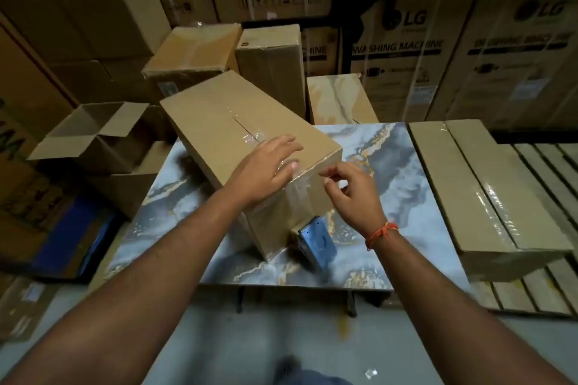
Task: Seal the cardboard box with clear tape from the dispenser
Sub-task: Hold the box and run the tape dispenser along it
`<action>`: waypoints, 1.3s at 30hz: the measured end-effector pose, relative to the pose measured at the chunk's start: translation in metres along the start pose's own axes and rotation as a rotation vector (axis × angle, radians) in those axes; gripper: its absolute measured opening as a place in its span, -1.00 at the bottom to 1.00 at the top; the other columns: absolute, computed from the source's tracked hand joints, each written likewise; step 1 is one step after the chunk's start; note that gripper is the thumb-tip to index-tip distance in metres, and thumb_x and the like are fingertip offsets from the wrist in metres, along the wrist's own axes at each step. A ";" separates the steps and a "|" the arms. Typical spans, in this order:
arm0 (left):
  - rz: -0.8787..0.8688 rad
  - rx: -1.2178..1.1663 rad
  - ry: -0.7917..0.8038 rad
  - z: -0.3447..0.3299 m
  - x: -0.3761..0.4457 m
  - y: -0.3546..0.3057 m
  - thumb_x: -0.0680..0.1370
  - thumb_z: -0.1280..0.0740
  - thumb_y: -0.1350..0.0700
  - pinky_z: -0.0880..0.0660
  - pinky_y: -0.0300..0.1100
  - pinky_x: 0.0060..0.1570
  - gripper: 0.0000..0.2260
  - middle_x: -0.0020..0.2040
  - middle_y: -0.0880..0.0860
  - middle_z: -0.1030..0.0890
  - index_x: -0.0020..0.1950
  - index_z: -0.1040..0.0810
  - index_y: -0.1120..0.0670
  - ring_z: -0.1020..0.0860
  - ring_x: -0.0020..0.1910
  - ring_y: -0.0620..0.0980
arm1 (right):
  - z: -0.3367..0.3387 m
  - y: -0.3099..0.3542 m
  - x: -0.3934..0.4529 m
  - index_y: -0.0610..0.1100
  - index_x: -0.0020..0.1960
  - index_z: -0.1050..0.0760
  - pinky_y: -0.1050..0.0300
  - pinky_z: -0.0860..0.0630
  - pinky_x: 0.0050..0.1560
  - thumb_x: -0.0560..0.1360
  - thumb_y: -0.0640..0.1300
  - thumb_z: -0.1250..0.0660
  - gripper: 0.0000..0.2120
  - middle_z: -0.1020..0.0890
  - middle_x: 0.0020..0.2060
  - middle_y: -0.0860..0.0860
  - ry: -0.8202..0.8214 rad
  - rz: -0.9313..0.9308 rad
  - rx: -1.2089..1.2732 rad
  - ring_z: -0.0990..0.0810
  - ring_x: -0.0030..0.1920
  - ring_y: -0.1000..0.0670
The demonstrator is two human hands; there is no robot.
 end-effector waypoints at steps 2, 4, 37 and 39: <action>-0.009 -0.031 0.029 -0.004 0.004 0.004 0.67 -0.22 -0.03 -0.34 0.00 0.42 -0.62 0.54 0.04 -0.41 0.49 -0.44 -0.03 -0.37 0.50 0.03 | -0.006 0.004 0.001 -0.10 0.02 -0.65 0.47 -0.37 -0.19 0.51 -0.23 -0.36 -0.86 -0.59 -0.12 0.13 -0.002 -0.011 -0.033 -0.58 -0.08 0.15; -0.015 -0.038 0.081 -0.016 0.003 0.010 0.66 -0.20 -0.06 -0.39 0.05 0.43 -0.61 0.52 0.07 -0.43 0.48 -0.46 -0.01 -0.39 0.48 0.06 | -0.017 0.003 -0.005 -0.10 0.04 -0.65 0.48 -0.37 -0.16 0.53 -0.20 -0.37 -0.87 -0.59 -0.10 0.09 0.039 -0.028 -0.069 -0.58 -0.07 0.12; 0.041 0.045 0.240 -0.045 0.004 0.028 0.61 0.09 -0.27 -0.11 0.10 0.60 -0.38 0.67 0.06 -0.14 0.64 -0.17 -0.08 -0.07 0.66 0.07 | -0.070 -0.090 -0.111 0.01 0.20 -0.34 -0.04 -0.69 -0.14 0.29 -0.04 -0.65 -0.35 -0.59 0.01 0.02 0.236 -0.501 0.101 -0.63 -0.08 0.06; 0.043 0.047 0.239 -0.046 0.004 0.028 0.61 0.08 -0.27 -0.11 0.10 0.60 -0.38 0.67 0.04 -0.13 0.65 -0.16 -0.09 -0.06 0.66 0.06 | -0.065 -0.086 -0.116 0.04 0.21 -0.33 0.00 -0.70 -0.17 0.31 -0.03 -0.63 -0.37 -0.61 -0.01 0.06 0.199 -0.504 0.119 -0.65 -0.09 0.09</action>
Point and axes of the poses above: each hand's wrist, its own x-axis towards the middle knuckle, its own z-axis out of the back of the hand, y = z × x, the point moved 7 cm from there along x, towards the middle knuckle
